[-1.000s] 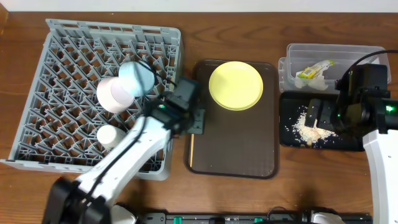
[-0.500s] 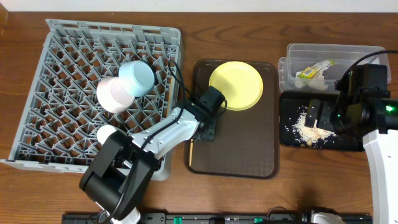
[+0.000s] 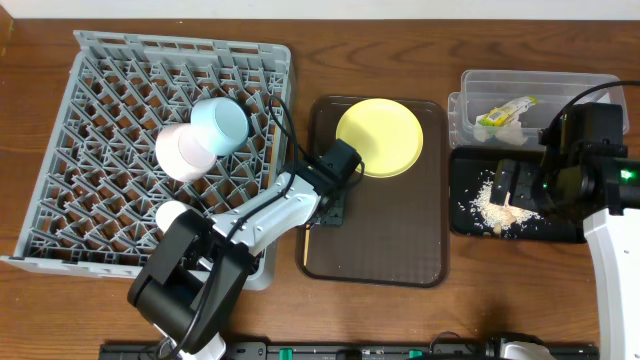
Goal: Sort waste into correct bins and load items into the dishwasher
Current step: 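Return the left gripper to the tray for the remaining chopstick, then grasp the remaining chopstick and place it upright in the rack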
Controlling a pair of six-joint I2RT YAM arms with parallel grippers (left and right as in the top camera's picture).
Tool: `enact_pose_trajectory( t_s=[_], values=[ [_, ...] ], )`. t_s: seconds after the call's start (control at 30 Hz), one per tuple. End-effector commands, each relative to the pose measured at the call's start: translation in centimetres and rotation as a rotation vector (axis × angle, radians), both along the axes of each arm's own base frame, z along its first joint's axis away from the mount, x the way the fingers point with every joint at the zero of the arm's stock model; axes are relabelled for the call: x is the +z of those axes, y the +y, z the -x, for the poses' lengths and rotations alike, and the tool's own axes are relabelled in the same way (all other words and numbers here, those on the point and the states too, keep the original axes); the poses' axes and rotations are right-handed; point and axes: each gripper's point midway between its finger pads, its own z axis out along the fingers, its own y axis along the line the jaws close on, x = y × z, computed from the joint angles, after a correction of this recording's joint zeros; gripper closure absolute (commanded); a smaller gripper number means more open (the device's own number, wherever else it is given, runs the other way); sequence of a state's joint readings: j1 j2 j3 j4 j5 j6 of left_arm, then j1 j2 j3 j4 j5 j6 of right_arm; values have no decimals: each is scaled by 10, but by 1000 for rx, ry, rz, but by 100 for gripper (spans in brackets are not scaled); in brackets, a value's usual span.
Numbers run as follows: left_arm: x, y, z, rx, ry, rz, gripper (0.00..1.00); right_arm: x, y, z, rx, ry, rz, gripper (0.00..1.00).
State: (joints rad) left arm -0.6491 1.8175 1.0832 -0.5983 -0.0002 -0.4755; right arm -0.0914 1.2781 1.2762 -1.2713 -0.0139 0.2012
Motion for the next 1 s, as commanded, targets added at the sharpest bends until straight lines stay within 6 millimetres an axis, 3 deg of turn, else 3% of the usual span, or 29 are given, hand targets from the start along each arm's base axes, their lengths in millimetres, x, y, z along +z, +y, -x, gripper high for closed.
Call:
enact_pose_trajectory(
  t_s=[0.0,0.2,0.47,0.57,0.73,0.97],
  values=[
    [-8,7,4,20,17,-29,51,4,-2,0,-13,-8,4,1],
    [-28,12,20,38,96,-44,56,4,-2,0,-13,-8,4,1],
    [-21,8,15,37,70,-24,93,4,-2,0,-12,-8,4,1],
    [-3,2,7,28,25,9,94,4,-2,0,-12,-8,4,1],
    [45,-4,-7,-6,-83,63,94,4,-2,0,-12,-8,4,1],
    [123,28,-29,-2,-236,45,94,4,-2,-1,-12,-9,4,1]
  ],
)
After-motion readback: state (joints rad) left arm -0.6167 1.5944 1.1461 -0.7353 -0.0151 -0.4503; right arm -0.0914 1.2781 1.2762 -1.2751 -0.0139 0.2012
